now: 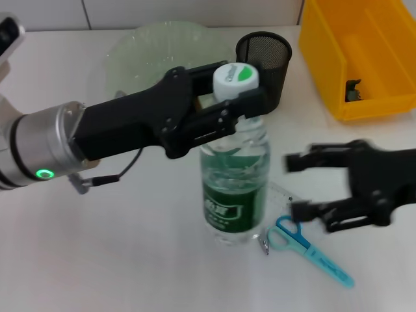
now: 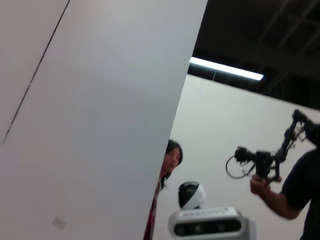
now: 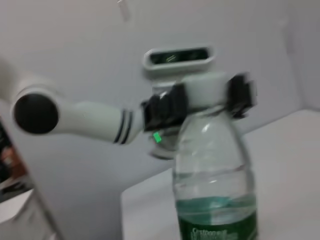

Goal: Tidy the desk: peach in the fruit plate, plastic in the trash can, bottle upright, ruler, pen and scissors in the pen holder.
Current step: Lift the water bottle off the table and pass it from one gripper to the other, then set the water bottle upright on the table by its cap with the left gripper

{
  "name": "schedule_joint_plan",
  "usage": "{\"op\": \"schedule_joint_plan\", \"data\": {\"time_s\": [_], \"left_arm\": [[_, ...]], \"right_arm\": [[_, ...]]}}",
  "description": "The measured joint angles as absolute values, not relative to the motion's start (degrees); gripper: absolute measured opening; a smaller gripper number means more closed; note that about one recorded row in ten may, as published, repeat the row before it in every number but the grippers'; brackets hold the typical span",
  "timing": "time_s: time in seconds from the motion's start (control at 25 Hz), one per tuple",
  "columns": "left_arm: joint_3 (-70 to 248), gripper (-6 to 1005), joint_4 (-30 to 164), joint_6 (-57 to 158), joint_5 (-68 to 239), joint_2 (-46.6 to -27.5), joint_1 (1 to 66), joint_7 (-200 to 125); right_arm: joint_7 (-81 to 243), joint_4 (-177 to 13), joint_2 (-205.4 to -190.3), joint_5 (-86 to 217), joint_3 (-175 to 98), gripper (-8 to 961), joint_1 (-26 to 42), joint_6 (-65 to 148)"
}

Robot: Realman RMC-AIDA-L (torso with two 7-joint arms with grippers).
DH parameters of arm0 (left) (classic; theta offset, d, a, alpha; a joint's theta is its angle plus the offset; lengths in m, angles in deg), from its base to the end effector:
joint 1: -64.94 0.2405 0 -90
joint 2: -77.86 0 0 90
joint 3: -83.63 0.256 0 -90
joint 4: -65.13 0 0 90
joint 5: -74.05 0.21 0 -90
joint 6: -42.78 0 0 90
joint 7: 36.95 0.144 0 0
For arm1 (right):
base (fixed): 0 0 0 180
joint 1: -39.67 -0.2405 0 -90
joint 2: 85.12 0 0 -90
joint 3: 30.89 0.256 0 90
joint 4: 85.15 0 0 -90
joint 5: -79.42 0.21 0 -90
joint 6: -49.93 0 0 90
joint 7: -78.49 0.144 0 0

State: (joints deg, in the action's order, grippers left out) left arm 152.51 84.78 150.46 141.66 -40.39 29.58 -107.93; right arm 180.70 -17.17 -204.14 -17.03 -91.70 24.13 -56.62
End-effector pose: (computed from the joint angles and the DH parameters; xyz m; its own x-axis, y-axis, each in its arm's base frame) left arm -0.1695 0.2966 -0.0173 0.4292 0.2775 0.8595 0.1534 -0.9602 0.2334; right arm 0.2064 0.2635 0.0382 0.7839 -0.3659 -0.5017 -0.3437 -0.9286 0.1402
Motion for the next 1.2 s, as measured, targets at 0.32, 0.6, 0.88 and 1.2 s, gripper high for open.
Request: {"op": "schedule_joint_plan", "data": {"time_s": [0.32,0.6,0.88,1.2], "left_arm": [[151.3,474,92.8,144.9,143.7,-38.42,36.9,-99.1],[146.3,483,93.5,137.8,143.7,-37.96,40.6,-89.9],[144.8,491,93.1,128.8,143.7,-38.7,40.8,-86.6],[145.0,501,92.9,123.1,143.7,-39.86,40.3,-85.3]], "right_arm": [[172.8,-21.0,-204.1,-19.6,-78.7,840,28.2,-59.6],[166.2,-28.8,-204.03,-20.0,-77.2,839,29.4,-59.2],[165.1,-30.2,-204.08,-20.0,-77.1,839,29.3,-58.9],[165.1,-30.9,-204.12,-20.0,-77.0,839,29.0,-59.0]]}}
